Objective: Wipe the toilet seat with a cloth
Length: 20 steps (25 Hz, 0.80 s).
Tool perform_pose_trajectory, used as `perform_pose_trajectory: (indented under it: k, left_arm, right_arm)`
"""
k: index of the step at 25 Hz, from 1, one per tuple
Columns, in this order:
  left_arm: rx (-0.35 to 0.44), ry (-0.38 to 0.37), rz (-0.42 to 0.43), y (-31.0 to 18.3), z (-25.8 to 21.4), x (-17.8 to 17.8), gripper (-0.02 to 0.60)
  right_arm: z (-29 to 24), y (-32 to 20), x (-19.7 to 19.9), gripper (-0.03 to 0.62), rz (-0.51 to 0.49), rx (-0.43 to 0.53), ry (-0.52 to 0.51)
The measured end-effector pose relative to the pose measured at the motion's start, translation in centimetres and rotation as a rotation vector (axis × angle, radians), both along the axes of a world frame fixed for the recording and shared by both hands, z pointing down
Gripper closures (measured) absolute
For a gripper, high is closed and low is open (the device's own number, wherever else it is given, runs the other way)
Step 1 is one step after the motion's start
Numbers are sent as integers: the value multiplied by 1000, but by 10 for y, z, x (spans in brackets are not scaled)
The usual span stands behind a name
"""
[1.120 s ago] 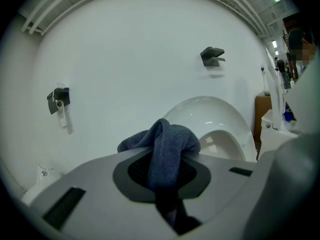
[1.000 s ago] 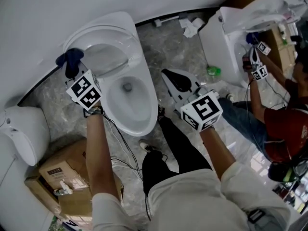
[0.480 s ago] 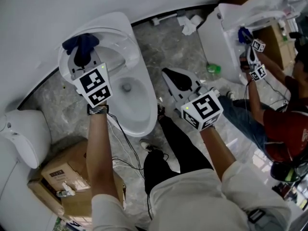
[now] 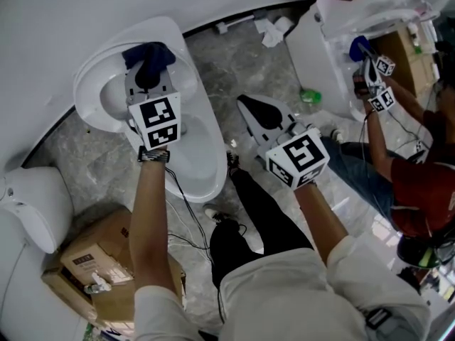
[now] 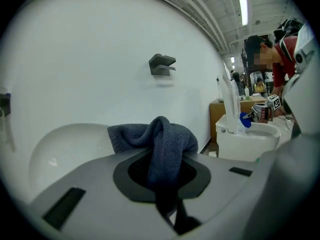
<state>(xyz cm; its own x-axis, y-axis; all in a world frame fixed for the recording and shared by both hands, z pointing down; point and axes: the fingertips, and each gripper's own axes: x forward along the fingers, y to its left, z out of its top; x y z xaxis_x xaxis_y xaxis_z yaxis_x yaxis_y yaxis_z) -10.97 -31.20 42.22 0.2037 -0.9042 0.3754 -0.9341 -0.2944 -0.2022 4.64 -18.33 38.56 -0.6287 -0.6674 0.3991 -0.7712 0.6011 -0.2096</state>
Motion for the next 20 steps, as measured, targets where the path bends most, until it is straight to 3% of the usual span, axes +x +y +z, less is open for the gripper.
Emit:
perform_pose_trajectory:
  k: [3, 6, 9, 13, 18, 20]
  left_arm:
    - [-56, 54, 10, 1, 17, 11, 543]
    - [-64, 174, -5, 7, 18, 14, 543]
    - [-50, 284, -9, 24, 7, 12, 543]
    - [-25, 373, -10, 52, -21, 7, 543]
    - [0, 376, -60, 87, -54, -22, 543]
    - [6, 376, -84, 97, -65, -34, 543]
  right_arm:
    - [1, -4, 3, 565, 6, 3, 6]
    - [-4, -10, 2, 565, -12, 16, -13]
    - [-27, -14, -18, 563, -145, 95, -128]
    - [-39, -33, -44, 563, -259, 154, -127]
    - [-28, -73, -80, 554, -342, 123, -97]
    - [-16, -86, -99, 480, -392, 92, -70]
